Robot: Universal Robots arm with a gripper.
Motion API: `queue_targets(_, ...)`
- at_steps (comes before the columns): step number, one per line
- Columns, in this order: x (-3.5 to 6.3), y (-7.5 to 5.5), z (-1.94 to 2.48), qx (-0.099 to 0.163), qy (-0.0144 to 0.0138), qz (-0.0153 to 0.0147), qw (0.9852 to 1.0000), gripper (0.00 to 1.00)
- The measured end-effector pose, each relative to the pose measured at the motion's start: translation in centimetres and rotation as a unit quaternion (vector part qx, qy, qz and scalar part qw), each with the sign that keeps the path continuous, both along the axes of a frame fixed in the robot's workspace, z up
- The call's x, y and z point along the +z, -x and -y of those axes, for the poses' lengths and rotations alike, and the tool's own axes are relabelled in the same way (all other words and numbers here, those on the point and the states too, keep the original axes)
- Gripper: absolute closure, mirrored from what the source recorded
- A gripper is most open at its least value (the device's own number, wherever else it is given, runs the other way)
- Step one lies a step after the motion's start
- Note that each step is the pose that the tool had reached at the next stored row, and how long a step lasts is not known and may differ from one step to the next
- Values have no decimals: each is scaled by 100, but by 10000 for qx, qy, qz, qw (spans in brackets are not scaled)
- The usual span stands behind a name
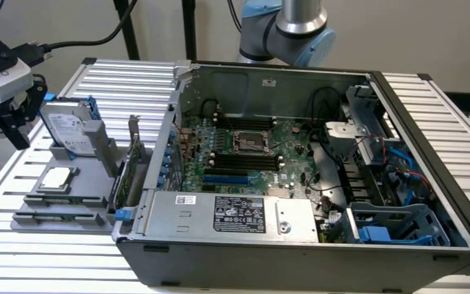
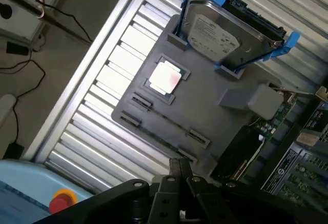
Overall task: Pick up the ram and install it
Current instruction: 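Pick up the ram and move it above insertion slot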
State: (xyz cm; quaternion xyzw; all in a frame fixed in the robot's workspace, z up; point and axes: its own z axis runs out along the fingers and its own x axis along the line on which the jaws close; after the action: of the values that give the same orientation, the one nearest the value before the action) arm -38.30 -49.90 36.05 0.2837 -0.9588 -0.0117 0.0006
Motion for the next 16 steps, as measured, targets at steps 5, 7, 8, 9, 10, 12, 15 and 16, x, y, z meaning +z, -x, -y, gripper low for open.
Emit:
queue_targets(5, -17, 0, 0, 460, 0, 0, 9989, 89)
queue_targets(7, -24, 0, 0, 640, 0, 0, 9980, 89)
queue_targets(8, -28, 0, 0, 729, 0, 0, 9973, 89)
queue_targets(9, -31, 0, 0, 819, 0, 0, 9966, 89)
queue_targets(10, -34, 0, 0, 912, 0, 0, 9958, 89)
queue_targets(12, -41, 0, 0, 1088, 0, 0, 9941, 89)
queue_targets(15, -52, 0, 0, 1366, 0, 0, 9906, 89)
queue_targets(16, -55, 0, 0, 1455, 0, 0, 9894, 89)
